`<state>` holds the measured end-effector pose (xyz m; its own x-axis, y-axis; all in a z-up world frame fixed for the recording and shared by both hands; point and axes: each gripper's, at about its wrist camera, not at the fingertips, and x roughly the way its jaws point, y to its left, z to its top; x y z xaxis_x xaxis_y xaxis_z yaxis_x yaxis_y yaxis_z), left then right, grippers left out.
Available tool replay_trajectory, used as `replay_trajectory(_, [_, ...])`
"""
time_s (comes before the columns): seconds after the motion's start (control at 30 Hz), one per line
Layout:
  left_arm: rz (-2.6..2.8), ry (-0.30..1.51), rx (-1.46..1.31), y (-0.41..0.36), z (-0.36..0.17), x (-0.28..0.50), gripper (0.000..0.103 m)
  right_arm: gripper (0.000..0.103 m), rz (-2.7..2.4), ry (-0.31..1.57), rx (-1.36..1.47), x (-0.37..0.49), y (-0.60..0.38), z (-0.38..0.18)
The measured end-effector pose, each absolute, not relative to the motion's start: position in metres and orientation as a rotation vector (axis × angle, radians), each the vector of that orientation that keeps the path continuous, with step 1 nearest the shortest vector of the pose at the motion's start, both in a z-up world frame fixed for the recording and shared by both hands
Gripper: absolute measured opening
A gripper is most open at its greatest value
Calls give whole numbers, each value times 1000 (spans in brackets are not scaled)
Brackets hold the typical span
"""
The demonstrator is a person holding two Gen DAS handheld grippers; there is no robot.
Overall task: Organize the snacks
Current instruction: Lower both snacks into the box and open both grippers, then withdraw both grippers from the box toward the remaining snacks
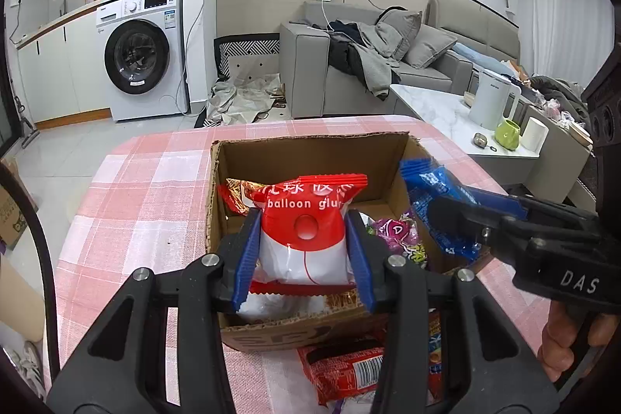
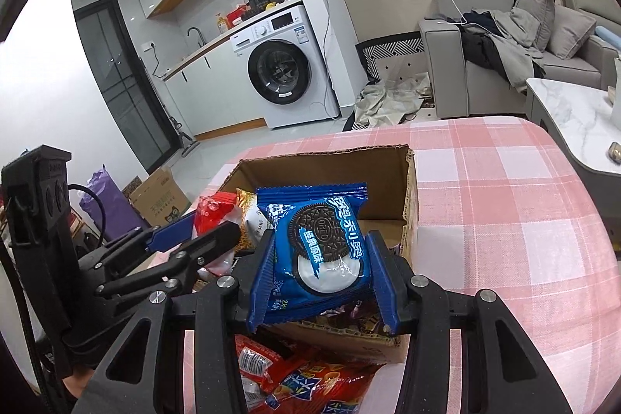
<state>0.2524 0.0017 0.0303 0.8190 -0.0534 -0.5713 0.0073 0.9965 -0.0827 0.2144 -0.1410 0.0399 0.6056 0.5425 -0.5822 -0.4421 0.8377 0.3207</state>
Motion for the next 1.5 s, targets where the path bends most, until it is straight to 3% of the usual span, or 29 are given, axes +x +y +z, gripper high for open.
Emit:
replay_trajectory(0.3, [-56, 605, -92, 2, 26, 257, 40, 47, 579, 714, 151, 216, -138, 40])
replay_trajectory(0.4, [-64, 607, -72, -2, 27, 253, 42, 52, 582, 698, 145, 213, -139, 44])
replay_trajectory(0.43, [-73, 610, -69, -3, 27, 252, 48, 57, 564, 691, 135, 211, -140, 46])
replay_trajectory(0.47, [-79, 613, -69, -3, 28, 248, 62, 61, 554, 686, 126, 210, -141, 46])
replay_trajectory(0.53, [-79, 607, -64, -4, 31, 242, 84, 79, 543, 673, 112, 204, -146, 48])
replay_trajectory(0.63, [-78, 580, -40, -4, 36, 228, 88, 98, 538, 659, 99, 196, -157, 49])
replay_trajectory(0.73, [-88, 579, -47, -4, 40, 213, 101, 103, 549, 648, 94, 186, -167, 50])
replay_trajectory(1.5, [-73, 648, -84, 9, 22, 127, 102, 103, 529, 748, 21, 131, -192, 24])
